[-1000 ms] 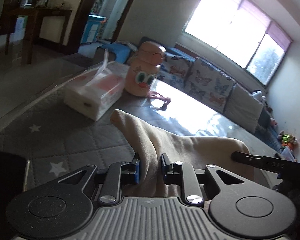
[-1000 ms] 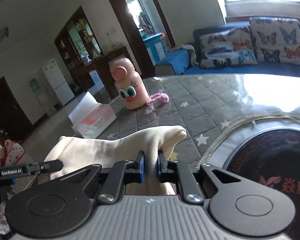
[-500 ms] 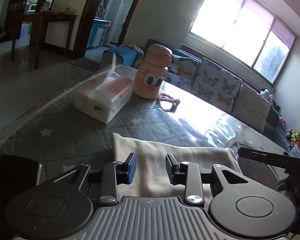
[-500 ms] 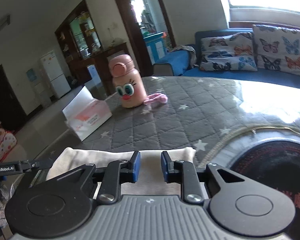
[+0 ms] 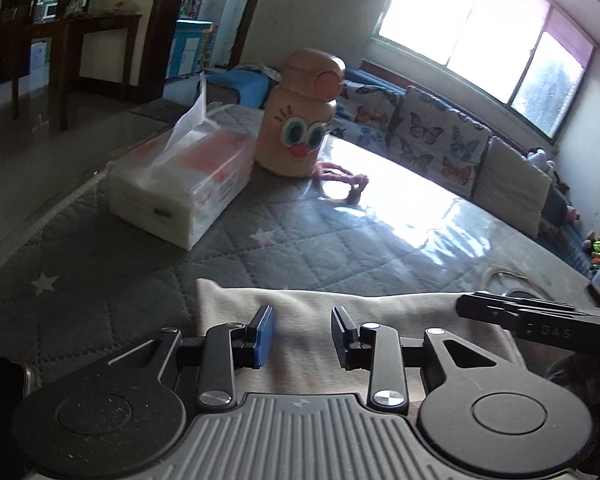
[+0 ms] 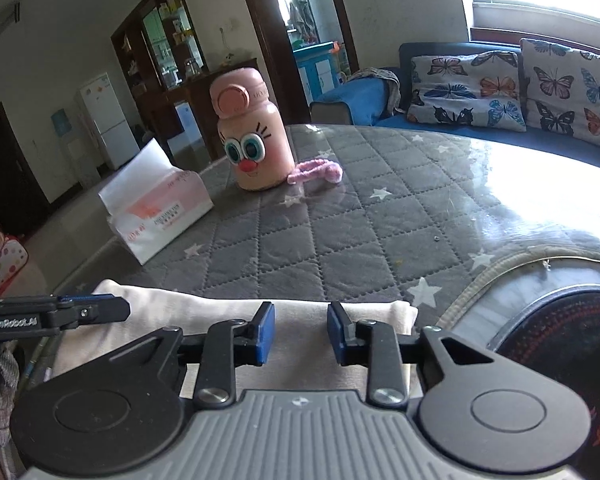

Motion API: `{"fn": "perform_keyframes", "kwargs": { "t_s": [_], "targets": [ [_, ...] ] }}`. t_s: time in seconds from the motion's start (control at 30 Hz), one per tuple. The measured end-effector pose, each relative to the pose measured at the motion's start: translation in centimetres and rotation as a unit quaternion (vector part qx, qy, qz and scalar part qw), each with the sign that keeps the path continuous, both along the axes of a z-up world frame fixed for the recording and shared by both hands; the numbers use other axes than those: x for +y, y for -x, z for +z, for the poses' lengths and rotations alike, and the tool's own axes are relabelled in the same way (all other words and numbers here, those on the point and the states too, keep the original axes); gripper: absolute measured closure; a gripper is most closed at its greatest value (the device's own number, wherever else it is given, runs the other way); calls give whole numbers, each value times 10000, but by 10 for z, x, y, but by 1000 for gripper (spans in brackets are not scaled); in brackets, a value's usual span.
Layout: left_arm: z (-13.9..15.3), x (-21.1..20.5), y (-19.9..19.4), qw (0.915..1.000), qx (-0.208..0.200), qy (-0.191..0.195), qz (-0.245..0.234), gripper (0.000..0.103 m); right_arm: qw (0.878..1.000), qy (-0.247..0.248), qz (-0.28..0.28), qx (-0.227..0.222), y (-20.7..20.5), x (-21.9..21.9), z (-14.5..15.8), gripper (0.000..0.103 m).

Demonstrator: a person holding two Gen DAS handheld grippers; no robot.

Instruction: Fold clothes

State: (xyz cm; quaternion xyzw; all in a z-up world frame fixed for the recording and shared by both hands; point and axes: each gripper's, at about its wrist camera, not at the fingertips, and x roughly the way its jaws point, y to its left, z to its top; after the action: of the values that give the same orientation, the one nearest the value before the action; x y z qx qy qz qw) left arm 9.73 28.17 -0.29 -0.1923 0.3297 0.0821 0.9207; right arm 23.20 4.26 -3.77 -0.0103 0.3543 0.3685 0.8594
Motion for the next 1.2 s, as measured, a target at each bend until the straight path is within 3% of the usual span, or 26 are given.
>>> {"fn": "perform_keyframes", "kwargs": {
  "t_s": [0.13,0.27,0.43,0.93,1.2],
  "targets": [
    [-2,3,5,10000,3,21,66,67,9999,99,26,-4,-5,7,-7,71],
    [8,-12,15,9996,-162,-174,-158,61,9992,212,227,-254,8,11,-2,53],
    [11,-36,26,9974,-174,-474,-513,61,9961,345,648,-482,33,20,2,45],
    [-3,-53,71,9935,30,-840,-763,59,9817,781,1558,-767,104,36,-7,39],
    [6,-44,92,9950,-79,-820,-566,58,9719,473,2200,-693,127,40,5,34]
  ]
}}
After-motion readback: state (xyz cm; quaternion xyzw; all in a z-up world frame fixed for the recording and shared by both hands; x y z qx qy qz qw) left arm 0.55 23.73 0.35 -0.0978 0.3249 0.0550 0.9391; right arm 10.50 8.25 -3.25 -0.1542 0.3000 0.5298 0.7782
